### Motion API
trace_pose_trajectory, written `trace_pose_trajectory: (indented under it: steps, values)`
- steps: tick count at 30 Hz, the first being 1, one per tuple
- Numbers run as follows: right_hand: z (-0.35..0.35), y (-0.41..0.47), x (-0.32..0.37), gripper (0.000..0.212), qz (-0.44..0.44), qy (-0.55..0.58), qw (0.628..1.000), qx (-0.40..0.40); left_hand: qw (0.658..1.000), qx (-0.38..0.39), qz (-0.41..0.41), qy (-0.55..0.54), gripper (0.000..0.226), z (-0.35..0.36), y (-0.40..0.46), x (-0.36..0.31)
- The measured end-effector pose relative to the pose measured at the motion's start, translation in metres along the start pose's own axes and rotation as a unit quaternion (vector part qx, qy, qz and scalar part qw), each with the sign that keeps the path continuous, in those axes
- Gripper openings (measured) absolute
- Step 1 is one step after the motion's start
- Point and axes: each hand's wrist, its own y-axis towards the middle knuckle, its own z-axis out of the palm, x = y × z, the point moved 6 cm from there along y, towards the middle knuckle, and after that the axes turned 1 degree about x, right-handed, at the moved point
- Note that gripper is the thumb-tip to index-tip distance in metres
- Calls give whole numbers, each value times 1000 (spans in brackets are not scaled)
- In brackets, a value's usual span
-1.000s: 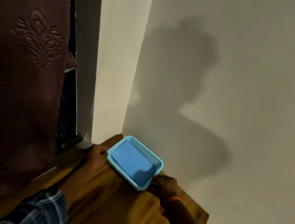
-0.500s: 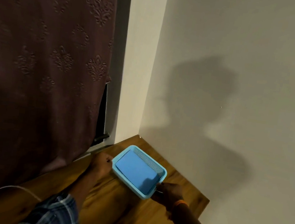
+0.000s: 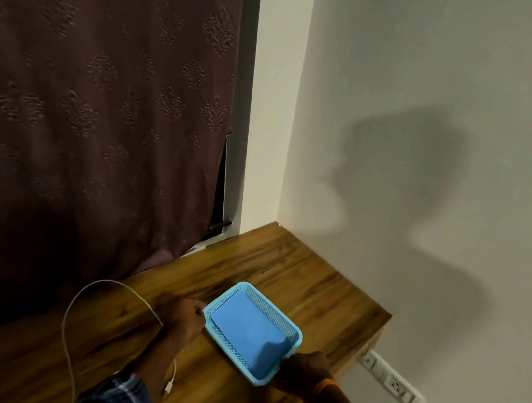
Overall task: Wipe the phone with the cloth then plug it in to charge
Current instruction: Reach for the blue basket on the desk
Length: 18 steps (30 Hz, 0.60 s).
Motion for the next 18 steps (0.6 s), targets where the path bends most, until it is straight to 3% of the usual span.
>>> trace_pose_trajectory:
  steps: [3, 8, 10, 14, 18]
  values:
    - [4, -6, -15, 11, -13, -96, 995, 6, 1000, 8, -15, 17, 24, 7, -8, 16]
    - [6, -12, -30, 10, -15, -45, 998, -28, 998, 26, -33, 50, 24, 18, -15, 37]
    - [5, -14, -28, 20, 1, -53, 998, -20, 996, 1, -22, 81, 25, 14, -19, 35]
    - [-3, -23, 1, 38, -51, -257, 963, -68, 990, -52, 71, 106, 30, 7, -20, 9]
    - [3, -21, 43, 34, -138, -408, 894, -125, 971, 32, 208, 111, 34, 29, -17, -35]
